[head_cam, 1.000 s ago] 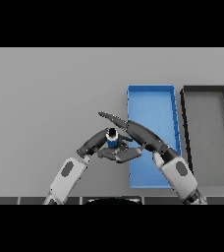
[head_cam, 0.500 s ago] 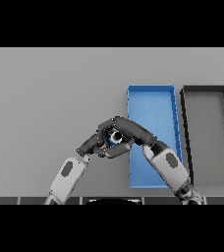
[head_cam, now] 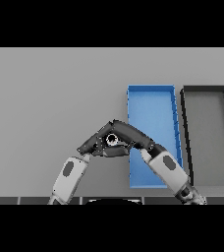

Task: Pick up the blue pipe and place it into the blue bin.

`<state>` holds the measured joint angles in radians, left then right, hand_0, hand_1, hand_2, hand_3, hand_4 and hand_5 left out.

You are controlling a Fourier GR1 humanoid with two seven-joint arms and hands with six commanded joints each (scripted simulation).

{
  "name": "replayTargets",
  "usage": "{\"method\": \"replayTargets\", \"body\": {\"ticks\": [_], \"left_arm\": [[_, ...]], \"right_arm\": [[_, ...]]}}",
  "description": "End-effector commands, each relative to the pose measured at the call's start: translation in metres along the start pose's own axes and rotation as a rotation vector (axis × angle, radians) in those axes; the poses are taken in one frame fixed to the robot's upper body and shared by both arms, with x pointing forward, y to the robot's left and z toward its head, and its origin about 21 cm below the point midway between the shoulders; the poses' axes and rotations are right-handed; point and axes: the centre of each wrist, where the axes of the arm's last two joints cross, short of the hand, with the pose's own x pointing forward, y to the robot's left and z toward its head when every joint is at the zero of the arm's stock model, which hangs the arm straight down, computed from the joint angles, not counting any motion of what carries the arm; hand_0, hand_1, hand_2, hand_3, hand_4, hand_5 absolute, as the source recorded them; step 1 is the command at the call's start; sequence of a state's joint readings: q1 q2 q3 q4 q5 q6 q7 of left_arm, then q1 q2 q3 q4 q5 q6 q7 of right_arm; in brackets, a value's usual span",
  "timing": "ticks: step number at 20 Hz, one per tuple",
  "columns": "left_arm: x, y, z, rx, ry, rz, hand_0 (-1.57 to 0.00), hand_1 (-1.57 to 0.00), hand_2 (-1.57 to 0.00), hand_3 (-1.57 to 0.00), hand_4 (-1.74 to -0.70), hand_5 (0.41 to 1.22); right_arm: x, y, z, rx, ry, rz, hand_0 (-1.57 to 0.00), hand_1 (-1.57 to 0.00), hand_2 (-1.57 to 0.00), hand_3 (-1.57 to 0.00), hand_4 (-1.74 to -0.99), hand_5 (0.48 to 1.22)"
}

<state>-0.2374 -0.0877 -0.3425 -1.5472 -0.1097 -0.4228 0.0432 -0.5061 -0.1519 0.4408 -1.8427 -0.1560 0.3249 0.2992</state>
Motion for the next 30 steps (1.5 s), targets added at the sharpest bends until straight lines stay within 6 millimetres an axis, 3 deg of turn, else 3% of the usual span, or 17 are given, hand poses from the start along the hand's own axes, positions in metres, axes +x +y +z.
{"method": "replayTargets", "body": {"ticks": [1,4,5,6,9,13,16,20,23,26,30], "left_arm": [[0.001,-0.003,0.002,0.005,-0.01,0.003,-1.57,-1.57,-1.57,-1.43,-1.73,1.221],[0.002,0.0,0.004,0.046,-0.059,-0.044,-1.57,-1.57,-1.57,-1.45,-1.72,1.221],[0.002,0.002,0.004,0.061,-0.047,-0.069,-1.46,-1.34,-1.29,-1.17,-1.6,1.221],[-0.001,0.002,0.007,0.033,-0.042,-0.072,-1.17,-1.07,-1.03,-0.93,-1.47,1.221],[0.001,0.006,0.009,-0.033,-0.009,-0.095,-0.6,-0.55,-0.53,-0.48,-1.21,1.221],[-0.002,0.007,0.01,-0.02,0.034,-0.107,-0.24,-0.22,-0.22,-0.19,-1.02,0.848],[0.001,0.009,0.013,-0.004,0.066,-0.074,-0.12,-0.11,-0.11,-0.1,-0.97,0.647],[-0.005,0.009,0.014,0.008,0.087,-0.089,-0.05,-0.05,-0.04,-0.04,-0.95,0.513],[-0.008,0.008,0.013,0.013,0.102,-0.093,-0.03,-0.02,-0.02,-0.02,-0.92,0.482],[-0.006,0.007,0.013,0.002,0.106,-0.09,-0.01,-0.01,-0.01,-0.01,-0.91,0.464],[-0.006,0.007,0.01,-0.001,0.115,-0.09,0.0,0.0,0.0,0.0,-0.91,0.441]], "right_arm": [[0.001,0.001,-0.002,-0.005,-0.001,-0.004,-1.53,-1.53,-1.53,-1.5,-1.721,1.16],[0.005,0.002,-0.004,-0.034,0.008,-0.019,-1.55,-1.55,-1.55,-1.54,-1.731,1.19],[0.006,0.002,-0.005,-0.046,0.02,-0.01,-1.56,-1.56,-1.56,-1.54,-1.733,1.196],[0.006,0.002,-0.004,-0.045,0.032,-0.017,-1.56,-1.56,-1.56,-1.55,-1.734,1.201],[0.007,0.006,-0.003,-0.05,0.044,-0.037,-1.56,-1.56,-1.56,-1.56,-1.738,1.211],[0.01,0.01,-0.007,-0.066,0.075,-0.013,-1.57,-1.57,-1.57,-1.57,-1.74,1.217],[0.008,0.008,-0.003,-0.072,0.076,-0.01,-1.57,-1.57,-1.57,-1.57,-1.74,1.219],[0.009,0.009,-0.005,-0.074,0.042,-0.058,-1.57,-1.57,-1.57,-1.57,-1.741,1.22],[0.019,0.0,-0.004,-0.087,0.015,-0.153,-1.57,-1.57,-1.57,-1.57,-1.741,1.221],[0.045,-0.014,-0.012,-0.103,-0.015,-0.212,-1.57,-1.57,-1.57,-1.57,-1.741,1.221],[0.084,-0.056,-0.016,-0.098,-0.115,-0.223,-1.57,-1.57,-1.57,-1.57,-1.741,1.221]]}}
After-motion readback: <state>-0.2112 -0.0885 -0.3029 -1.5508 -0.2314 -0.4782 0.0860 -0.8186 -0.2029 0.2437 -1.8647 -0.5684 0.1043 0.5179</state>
